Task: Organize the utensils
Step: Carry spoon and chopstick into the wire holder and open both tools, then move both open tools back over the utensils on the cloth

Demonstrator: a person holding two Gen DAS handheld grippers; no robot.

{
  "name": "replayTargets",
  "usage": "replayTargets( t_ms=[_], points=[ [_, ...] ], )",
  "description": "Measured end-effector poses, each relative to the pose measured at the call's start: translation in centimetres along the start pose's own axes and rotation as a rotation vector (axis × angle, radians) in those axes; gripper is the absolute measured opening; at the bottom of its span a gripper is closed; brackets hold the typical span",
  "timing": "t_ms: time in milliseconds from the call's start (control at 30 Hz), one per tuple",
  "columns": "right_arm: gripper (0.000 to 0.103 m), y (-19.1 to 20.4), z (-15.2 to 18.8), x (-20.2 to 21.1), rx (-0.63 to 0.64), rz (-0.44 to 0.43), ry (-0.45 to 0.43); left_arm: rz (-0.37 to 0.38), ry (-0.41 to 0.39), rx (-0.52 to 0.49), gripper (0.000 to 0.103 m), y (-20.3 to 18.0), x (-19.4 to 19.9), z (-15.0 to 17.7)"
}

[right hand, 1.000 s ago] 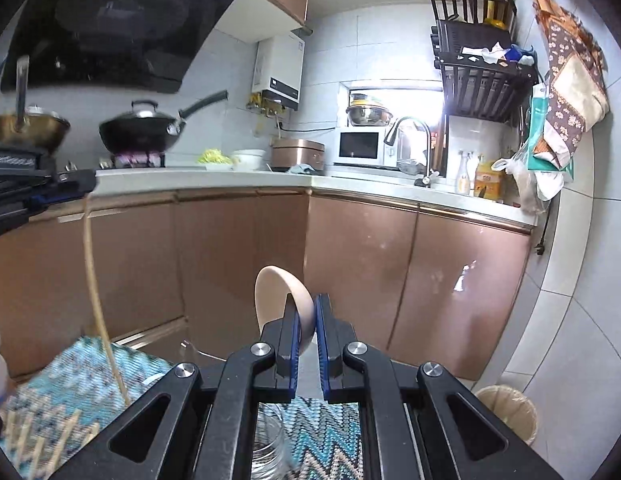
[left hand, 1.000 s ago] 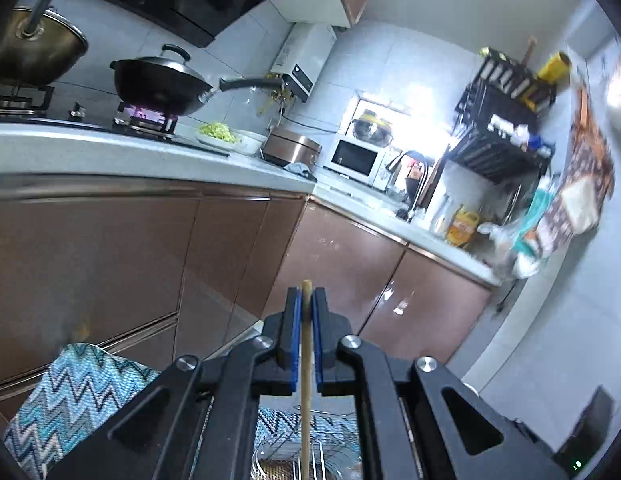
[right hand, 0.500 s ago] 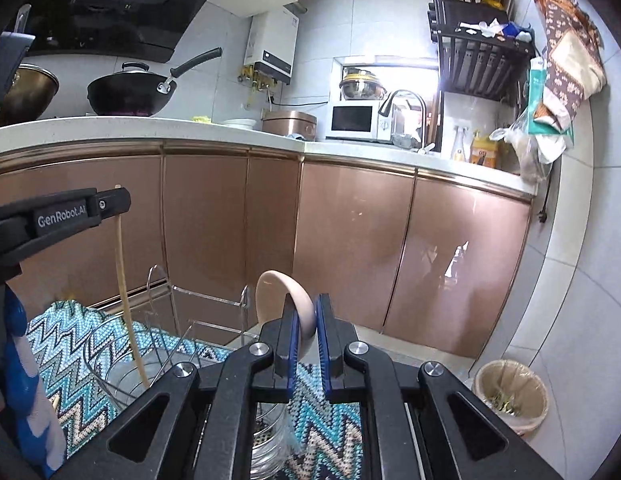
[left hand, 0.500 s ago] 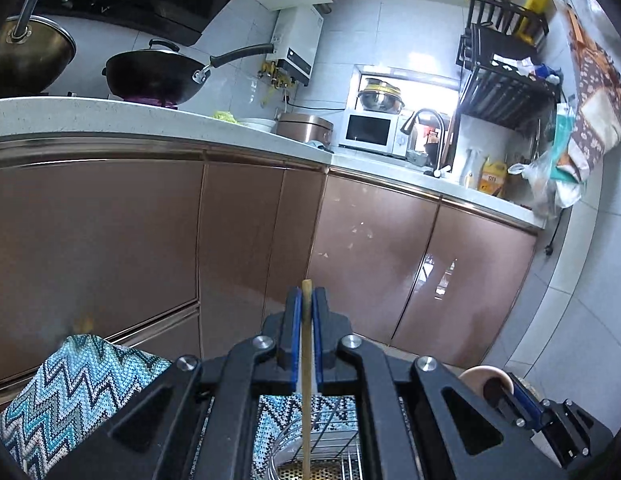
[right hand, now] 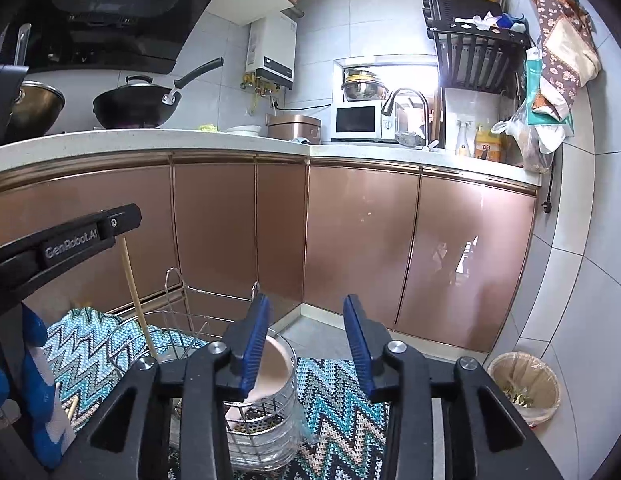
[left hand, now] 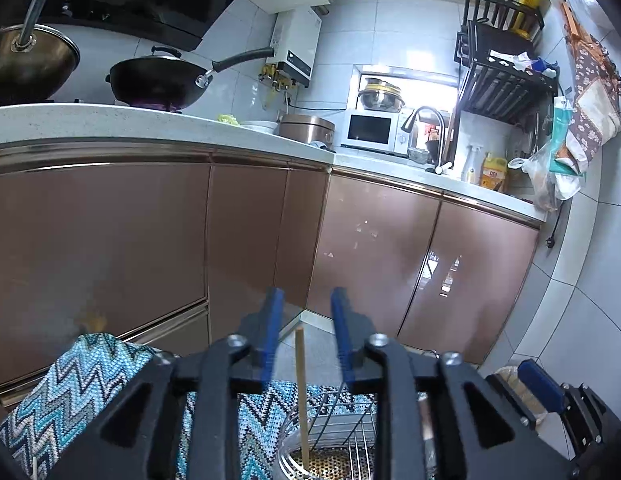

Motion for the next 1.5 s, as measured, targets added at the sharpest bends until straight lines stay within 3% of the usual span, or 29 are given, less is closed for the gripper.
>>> replayTargets(
  t_ms=[267,467,700,1000,1200,1367,1500],
  points=[
    [0.037,-0.7,-0.5,3.8,-0.011,-0.008,0.000,-0.023,-0.023,-0.014,0.036,0.7,4.8,-0.9],
    [0.037,-0.2,-0.3,8.2,-0.015,-0.059,0.016,-0.088,-0.053,-0.022,0.046,1.9,11.3,-1.3],
    [0.044,0.3,0.1,13.3,-0.023,-0.115,0.033,-0.132,-0.055,-0.025,0.054,3.9,18.3,-0.7],
    [0.046,-0.4,-0.2,18.9,-0.061,-0.199,0.032,-0.171,0.076,-0.002,0.054,10.7,25.6,0.8],
    [0.046,0.6,0.0,21.0,-0.056,-0.299,0.050,-0.201,0.130,0.048,0.054,15.2,29.7,2.2],
    [0.044,2.4,1.3,20.4,-0.036,-0.424,0.128,-0.168,0.223,0.100,0.054,18.0,30.1,4.2],
    [0.040,3.8,2.8,18.8,-0.021,-0.486,0.201,-0.132,0.333,0.142,0.053,19.5,27.8,6.4]
  ],
)
Point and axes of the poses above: each gripper's, at about its wrist camera, not at the fingertips, and x roughly against the way its jaws point, y to its left, z to its underside, the point moved 4 cm from there along -x, roughly the way its jaws point, and after that the axes turned 9 degrees about y, right-handed, at the moved point
